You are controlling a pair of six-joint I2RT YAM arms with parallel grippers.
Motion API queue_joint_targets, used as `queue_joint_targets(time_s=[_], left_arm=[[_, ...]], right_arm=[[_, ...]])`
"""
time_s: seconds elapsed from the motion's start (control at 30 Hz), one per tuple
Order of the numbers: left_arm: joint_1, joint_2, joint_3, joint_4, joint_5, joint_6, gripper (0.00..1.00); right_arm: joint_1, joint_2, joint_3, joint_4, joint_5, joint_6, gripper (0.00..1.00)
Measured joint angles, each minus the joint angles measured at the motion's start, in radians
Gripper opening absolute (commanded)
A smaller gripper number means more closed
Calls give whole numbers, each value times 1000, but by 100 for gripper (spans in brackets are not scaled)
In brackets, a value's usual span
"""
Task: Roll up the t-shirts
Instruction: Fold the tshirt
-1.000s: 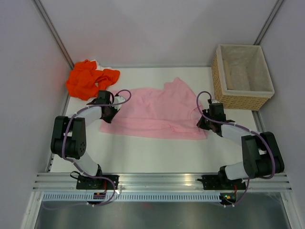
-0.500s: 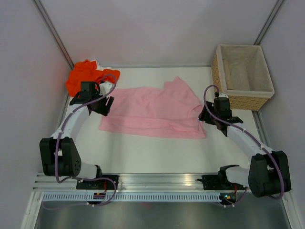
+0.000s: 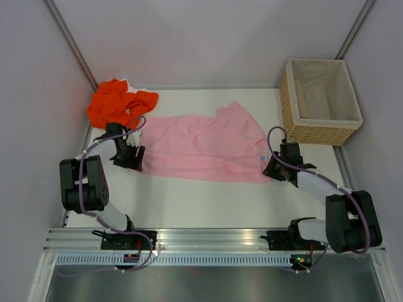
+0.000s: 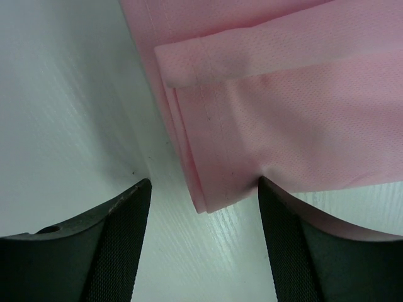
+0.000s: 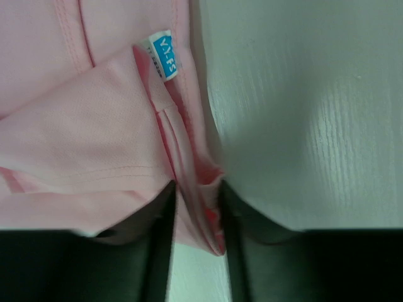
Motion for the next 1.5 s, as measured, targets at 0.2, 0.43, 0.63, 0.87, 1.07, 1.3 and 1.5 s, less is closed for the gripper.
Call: queue_joint_targets(time_s=[0.2,0.43,0.63,0.87,1.07,1.3,1.5], left_arm=[[0,0,-14,37,26,-13,2],[0,-117,-115,7,76,25,2],[0,-350,-206,-158,42,122,2],[0,-440,-214,-325,18,187,4],[0,-462,-214,-433,7,232,60],[0,-469,-120,-531,-7,247,72],[0,-324,153,-354,-9,153,62]], right_arm=[[-5,20,-12,17,-48,24,0],[-5,-160,-2,-146,-47,26,0],[-2,-409,-3,-309,-51,107,0],[7,-583,-3,-470,-45,208,16],[8,-666,27,-647,-3,210,64],[8,-618,174,-715,59,147,59],[46,-235,448,-451,38,54,52]])
